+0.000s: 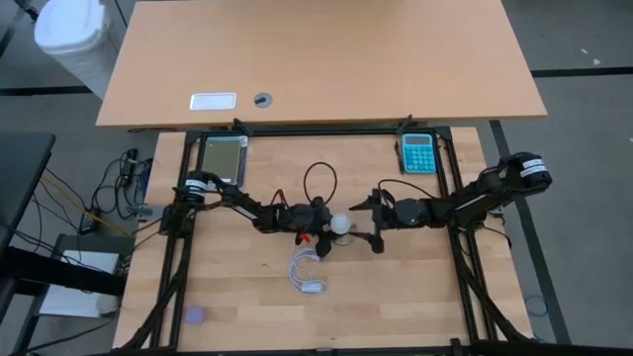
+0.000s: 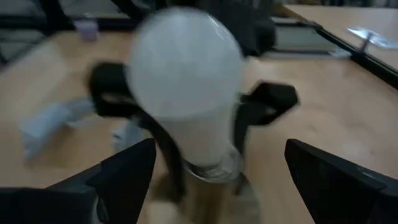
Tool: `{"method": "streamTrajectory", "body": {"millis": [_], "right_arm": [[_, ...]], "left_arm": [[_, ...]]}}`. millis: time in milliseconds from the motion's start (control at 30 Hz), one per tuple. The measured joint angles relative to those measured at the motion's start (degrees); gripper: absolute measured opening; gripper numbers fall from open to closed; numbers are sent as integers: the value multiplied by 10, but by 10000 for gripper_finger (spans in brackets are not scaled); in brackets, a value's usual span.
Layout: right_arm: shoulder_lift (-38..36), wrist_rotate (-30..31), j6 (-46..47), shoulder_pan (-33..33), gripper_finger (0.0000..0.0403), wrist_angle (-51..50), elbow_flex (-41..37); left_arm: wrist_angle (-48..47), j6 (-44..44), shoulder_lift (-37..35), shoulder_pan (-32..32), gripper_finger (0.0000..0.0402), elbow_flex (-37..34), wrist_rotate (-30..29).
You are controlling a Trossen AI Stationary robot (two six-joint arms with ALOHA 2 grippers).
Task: Screw lightbulb
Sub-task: Insert the white lightbulb into the silver lamp
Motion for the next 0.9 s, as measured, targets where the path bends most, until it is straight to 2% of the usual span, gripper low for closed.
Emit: {"method": "streamTrajectory", "body": {"millis": [200, 533, 800, 900], "right_arm": [[29, 1, -6, 8, 354, 5, 14], [101, 133, -3, 42, 321, 26, 67], [105, 191, 30, 68, 301, 29, 68], [105, 191, 27, 76, 298, 22, 68]], "left_arm": [[0, -3, 0, 0, 203, 0, 0], [-7, -12, 0, 0, 203, 0, -6], [-10, -6, 0, -1, 203, 0, -22], [-10, 0, 0, -1, 203, 0, -22]]}}
